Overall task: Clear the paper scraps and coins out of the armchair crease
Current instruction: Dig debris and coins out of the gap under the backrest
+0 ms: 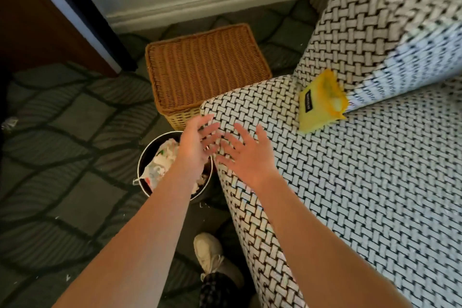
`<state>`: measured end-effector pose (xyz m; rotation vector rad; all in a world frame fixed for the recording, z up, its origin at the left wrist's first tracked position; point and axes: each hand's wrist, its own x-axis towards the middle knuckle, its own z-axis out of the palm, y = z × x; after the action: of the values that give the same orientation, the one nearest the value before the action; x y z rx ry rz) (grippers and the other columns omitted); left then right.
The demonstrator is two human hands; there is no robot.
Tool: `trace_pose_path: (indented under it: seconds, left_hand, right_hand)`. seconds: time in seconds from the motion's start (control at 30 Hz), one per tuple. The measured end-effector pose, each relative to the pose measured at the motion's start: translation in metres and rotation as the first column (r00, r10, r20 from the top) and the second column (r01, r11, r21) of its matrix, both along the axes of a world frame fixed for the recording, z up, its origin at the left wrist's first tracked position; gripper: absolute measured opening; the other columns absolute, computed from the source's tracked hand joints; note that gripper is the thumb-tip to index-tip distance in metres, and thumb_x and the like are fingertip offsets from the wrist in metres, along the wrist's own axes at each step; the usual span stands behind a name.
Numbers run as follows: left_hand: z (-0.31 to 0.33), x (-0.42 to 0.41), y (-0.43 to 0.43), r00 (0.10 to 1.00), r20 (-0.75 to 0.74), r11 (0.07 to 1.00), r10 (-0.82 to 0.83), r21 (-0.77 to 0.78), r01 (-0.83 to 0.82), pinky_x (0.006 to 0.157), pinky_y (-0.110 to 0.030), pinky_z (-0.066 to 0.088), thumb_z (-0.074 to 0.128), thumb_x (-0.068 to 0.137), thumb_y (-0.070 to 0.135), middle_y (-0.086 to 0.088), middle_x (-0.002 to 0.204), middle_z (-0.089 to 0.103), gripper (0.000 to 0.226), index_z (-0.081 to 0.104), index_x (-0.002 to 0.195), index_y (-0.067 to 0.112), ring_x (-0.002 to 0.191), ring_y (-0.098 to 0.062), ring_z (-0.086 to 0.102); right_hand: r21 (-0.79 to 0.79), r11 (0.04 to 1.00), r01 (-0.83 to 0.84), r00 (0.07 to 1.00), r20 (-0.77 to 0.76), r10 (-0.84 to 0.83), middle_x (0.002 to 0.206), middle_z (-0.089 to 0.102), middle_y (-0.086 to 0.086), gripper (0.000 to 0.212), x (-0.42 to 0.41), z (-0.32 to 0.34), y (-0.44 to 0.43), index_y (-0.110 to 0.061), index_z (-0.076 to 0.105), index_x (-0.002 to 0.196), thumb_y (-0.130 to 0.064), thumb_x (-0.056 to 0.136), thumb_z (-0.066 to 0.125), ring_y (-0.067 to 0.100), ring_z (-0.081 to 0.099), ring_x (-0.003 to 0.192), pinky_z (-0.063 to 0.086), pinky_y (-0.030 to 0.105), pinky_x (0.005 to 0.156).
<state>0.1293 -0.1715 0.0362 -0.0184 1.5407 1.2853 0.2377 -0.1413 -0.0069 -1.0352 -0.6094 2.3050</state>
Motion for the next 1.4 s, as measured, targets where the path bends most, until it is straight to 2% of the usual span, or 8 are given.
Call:
trace_pose_path:
  seconds: [0.1,0.37,0.57,0.67,0.77,0.83,0.97,1.4]
  left_hand:
    - [0.017,0.043,0.023,0.99,-0.011,0.989,-0.144,0.039,0.144,0.07,-0.029,0.046,0.033,0.096,0.037,0.003,0.095,0.067,0.033,0.062,0.103,0.021,0.081,-0.013,0.061]
    - [0.02,0.174,0.058,0.912,0.065,0.914,-0.406,0.049,0.403,0.064,-0.03,0.045,0.035,0.097,0.031,0.004,0.061,0.068,0.037,0.063,0.078,0.017,0.065,-0.016,0.058]
    - [0.015,0.226,0.1,0.78,-0.218,0.808,-0.587,-0.089,0.583,0.076,-0.029,0.046,0.039,0.095,0.026,-0.007,0.11,0.063,0.026,0.064,0.099,0.017,0.091,-0.017,0.055]
    - [-0.001,0.238,0.125,0.477,-0.465,0.628,-0.746,-0.253,0.736,0.087,-0.028,0.037,0.039,0.096,0.026,-0.001,0.106,0.057,0.026,0.06,0.102,0.012,0.103,-0.017,0.047]
    - [-0.032,0.244,0.14,-0.042,-0.632,0.346,-0.774,-0.478,0.807,0.103,-0.031,0.031,0.044,0.094,0.033,-0.002,0.133,0.043,0.033,0.051,0.122,0.016,0.125,-0.019,0.038]
    - [-0.048,0.246,0.141,-0.177,-0.674,0.302,-0.717,-0.53,0.793,0.11,-0.036,0.028,0.048,0.092,0.033,-0.004,0.138,0.037,0.04,0.043,0.128,0.018,0.13,-0.021,0.031]
    - [-0.058,0.252,0.162,-0.042,-0.739,0.429,-0.673,-0.435,0.792,0.106,-0.037,0.033,0.052,0.09,0.034,-0.005,0.131,0.046,0.043,0.039,0.127,0.015,0.123,-0.022,0.042]
    - [-0.052,0.347,0.262,-0.053,-0.647,0.261,-0.76,-0.38,0.888,0.099,-0.038,0.044,0.055,0.088,0.028,-0.005,0.133,0.047,0.056,0.026,0.135,0.022,0.116,-0.023,0.05]
  right_hand:
    - [-0.278,0.932,0.231,0.973,0.061,-0.223,0.145,0.039,0.009,0.056,0.053,0.034,0.02,-0.02,0.039,0.139,-0.052,0.096,0.022,0.028,0.032,0.136,0.026,0.048,0.108]
    - [-0.202,0.871,0.448,0.893,0.152,-0.424,0.123,0.056,0.007,0.053,0.168,0.058,0.038,-0.018,0.052,0.124,-0.053,0.095,0.023,0.024,0.052,0.105,0.035,0.041,0.1]
    - [-0.208,0.816,0.54,0.842,0.161,-0.516,0.131,0.053,0.007,0.052,0.227,0.058,0.056,-0.017,0.052,0.127,-0.048,0.096,0.024,0.025,0.048,0.119,0.036,0.045,0.1]
    - [-0.189,0.815,0.548,0.833,0.208,-0.512,0.133,0.052,0.006,0.053,0.242,0.05,0.07,-0.015,0.051,0.129,-0.046,0.097,0.022,0.025,0.047,0.121,0.035,0.045,0.104]
    - [-0.19,0.803,0.565,0.821,0.227,-0.524,0.134,0.051,0.008,0.054,0.251,0.035,0.091,-0.012,0.05,0.13,-0.046,0.097,0.023,0.025,0.048,0.119,0.039,0.042,0.1]
    - [-0.202,0.783,0.588,0.807,0.214,-0.55,0.134,0.051,0.01,0.055,0.253,0.027,0.104,-0.01,0.047,0.132,-0.045,0.097,0.025,0.023,0.05,0.114,0.04,0.038,0.093]
    - [-0.208,0.766,0.609,0.793,0.201,-0.576,0.132,0.053,0.012,0.051,0.251,0.02,0.129,-0.007,0.047,0.132,-0.041,0.098,0.028,0.024,0.053,0.111,0.039,0.036,0.095]
    - [0.154,0.771,0.618,0.584,0.566,-0.581,0.115,0.062,0.011,0.028,0.304,0.005,0.207,-0.008,0.061,0.116,-0.016,0.093,0.046,0.022,0.058,0.108,0.047,0.033,0.095]
